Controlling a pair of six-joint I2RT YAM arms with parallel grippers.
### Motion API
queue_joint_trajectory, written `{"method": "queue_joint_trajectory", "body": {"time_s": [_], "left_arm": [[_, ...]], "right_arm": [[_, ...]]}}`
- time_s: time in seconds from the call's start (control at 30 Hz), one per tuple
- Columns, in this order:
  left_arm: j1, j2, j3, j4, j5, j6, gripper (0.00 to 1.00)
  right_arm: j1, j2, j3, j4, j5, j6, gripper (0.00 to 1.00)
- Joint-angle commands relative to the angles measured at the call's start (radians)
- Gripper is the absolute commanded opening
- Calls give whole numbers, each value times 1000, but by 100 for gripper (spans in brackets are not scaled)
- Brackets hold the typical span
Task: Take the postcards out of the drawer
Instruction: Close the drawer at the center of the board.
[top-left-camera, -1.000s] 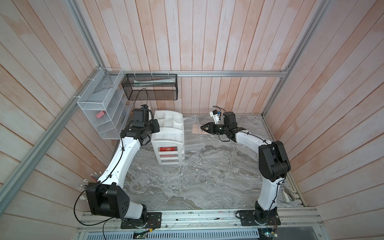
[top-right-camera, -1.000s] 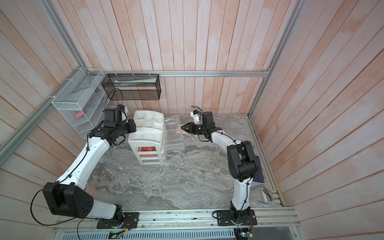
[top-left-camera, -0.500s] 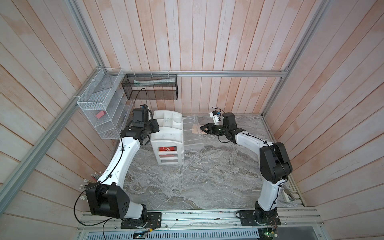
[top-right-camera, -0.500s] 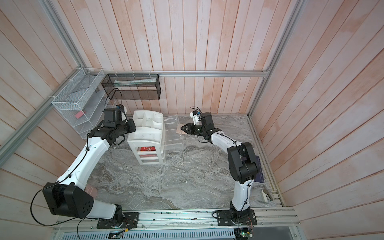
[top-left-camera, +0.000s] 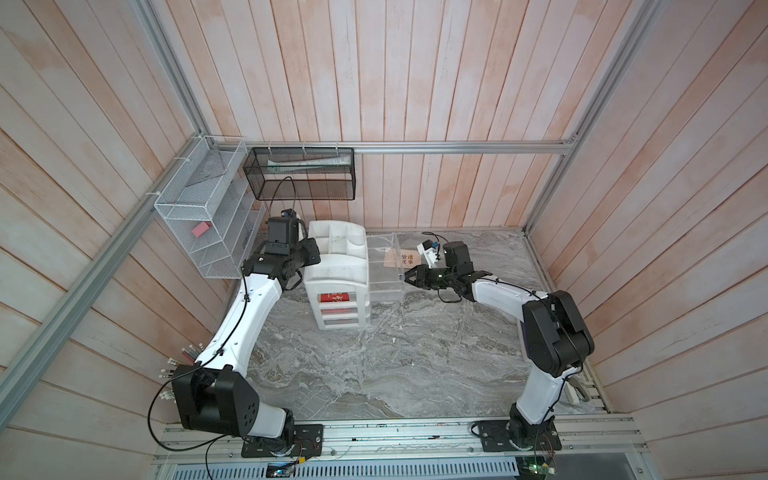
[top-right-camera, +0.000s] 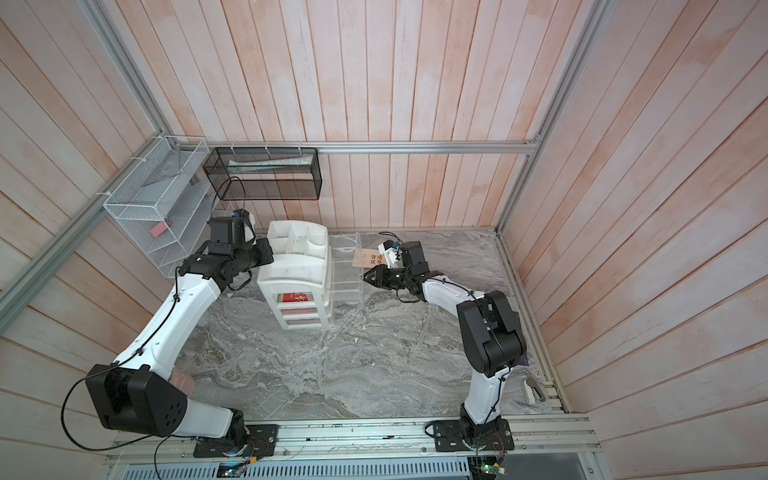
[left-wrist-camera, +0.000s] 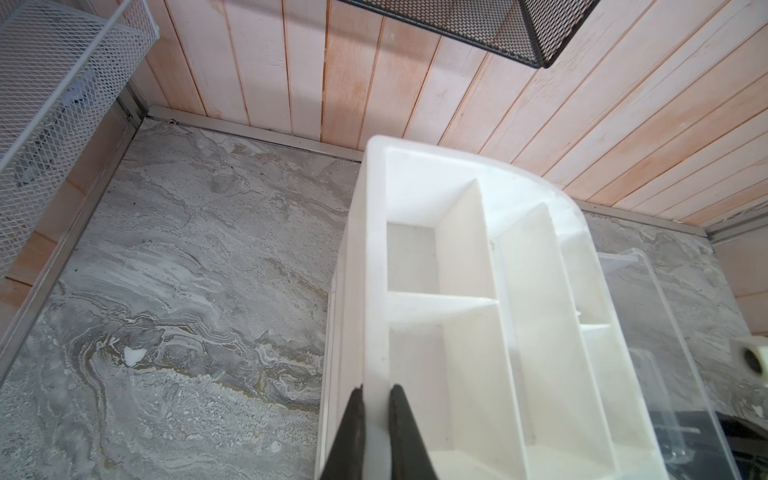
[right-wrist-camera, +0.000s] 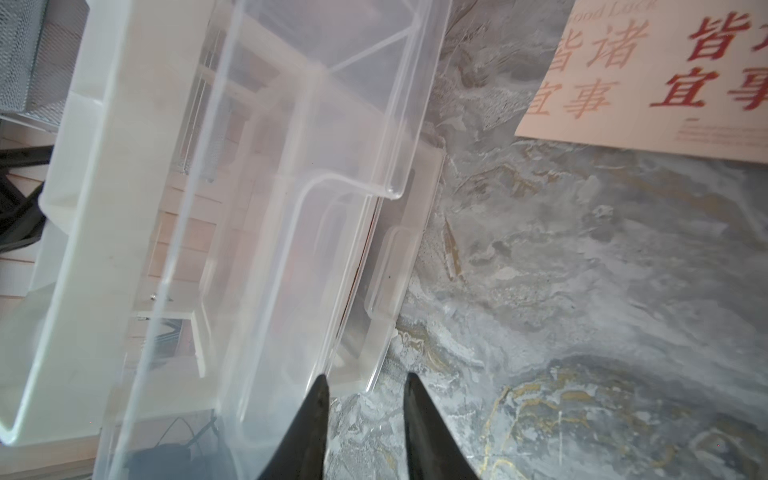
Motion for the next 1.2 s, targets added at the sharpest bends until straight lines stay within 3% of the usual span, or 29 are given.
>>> {"method": "queue_joint_trajectory", "body": {"time_s": [0.0, 0.3, 0.63, 1.17], "left_arm": [[-12, 27, -21, -12, 23, -14, 8], [-12, 26, -25, -6, 43, -8, 7], [-12, 21, -25, -9, 54, 16, 7], [-12, 27, -30, 14, 112, 19, 7]], "right_arm": [[38, -49, -24, 22, -36, -7, 32], [84, 4, 35, 68, -50, 23, 31], [52, 51, 91, 83, -29, 41, 31], [114, 200, 355, -51, -68, -27, 31]]}}
